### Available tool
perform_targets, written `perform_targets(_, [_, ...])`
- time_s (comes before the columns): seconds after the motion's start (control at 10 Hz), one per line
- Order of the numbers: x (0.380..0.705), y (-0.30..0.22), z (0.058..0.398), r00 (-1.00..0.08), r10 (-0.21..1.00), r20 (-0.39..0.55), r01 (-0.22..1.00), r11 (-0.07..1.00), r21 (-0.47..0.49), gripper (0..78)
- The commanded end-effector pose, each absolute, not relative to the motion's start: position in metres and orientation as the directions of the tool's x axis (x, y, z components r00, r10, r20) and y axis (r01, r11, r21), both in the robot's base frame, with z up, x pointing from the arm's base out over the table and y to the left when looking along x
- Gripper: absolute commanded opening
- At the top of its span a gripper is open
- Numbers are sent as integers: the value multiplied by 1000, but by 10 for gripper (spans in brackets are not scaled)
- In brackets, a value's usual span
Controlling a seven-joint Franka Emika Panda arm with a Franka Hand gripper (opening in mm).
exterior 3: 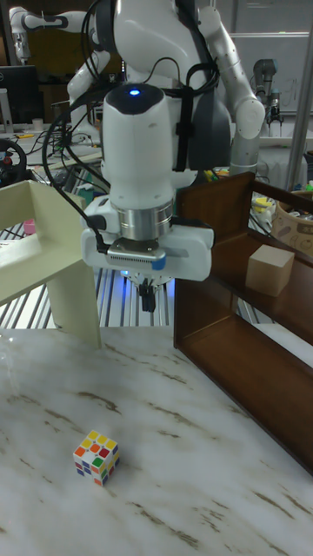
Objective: Put the object on the shelf
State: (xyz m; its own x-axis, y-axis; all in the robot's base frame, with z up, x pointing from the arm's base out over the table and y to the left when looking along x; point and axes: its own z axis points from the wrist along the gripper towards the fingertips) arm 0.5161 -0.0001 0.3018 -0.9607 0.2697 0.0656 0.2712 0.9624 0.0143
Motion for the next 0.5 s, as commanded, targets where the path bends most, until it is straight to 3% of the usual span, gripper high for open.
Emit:
perform_targets(0.1, [543,-3,306,-957,283,64,285,958,14,0])
perform_targets(0.5, [573,-6,291,-951,305,59,306,952,15,0])
